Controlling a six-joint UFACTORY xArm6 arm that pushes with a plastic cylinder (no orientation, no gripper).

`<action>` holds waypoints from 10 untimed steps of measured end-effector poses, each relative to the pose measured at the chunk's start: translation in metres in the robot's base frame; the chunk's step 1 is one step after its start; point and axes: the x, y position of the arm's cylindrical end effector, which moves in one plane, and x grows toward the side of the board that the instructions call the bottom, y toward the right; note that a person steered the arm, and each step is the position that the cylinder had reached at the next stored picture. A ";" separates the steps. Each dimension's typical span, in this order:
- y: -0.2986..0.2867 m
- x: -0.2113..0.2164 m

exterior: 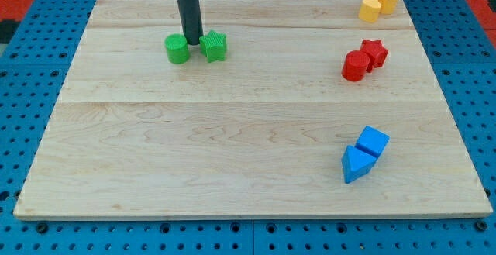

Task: Push the green circle towards the bottom side of the board

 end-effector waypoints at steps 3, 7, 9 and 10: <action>-0.082 0.019; -0.121 0.099; -0.104 0.182; -0.094 0.186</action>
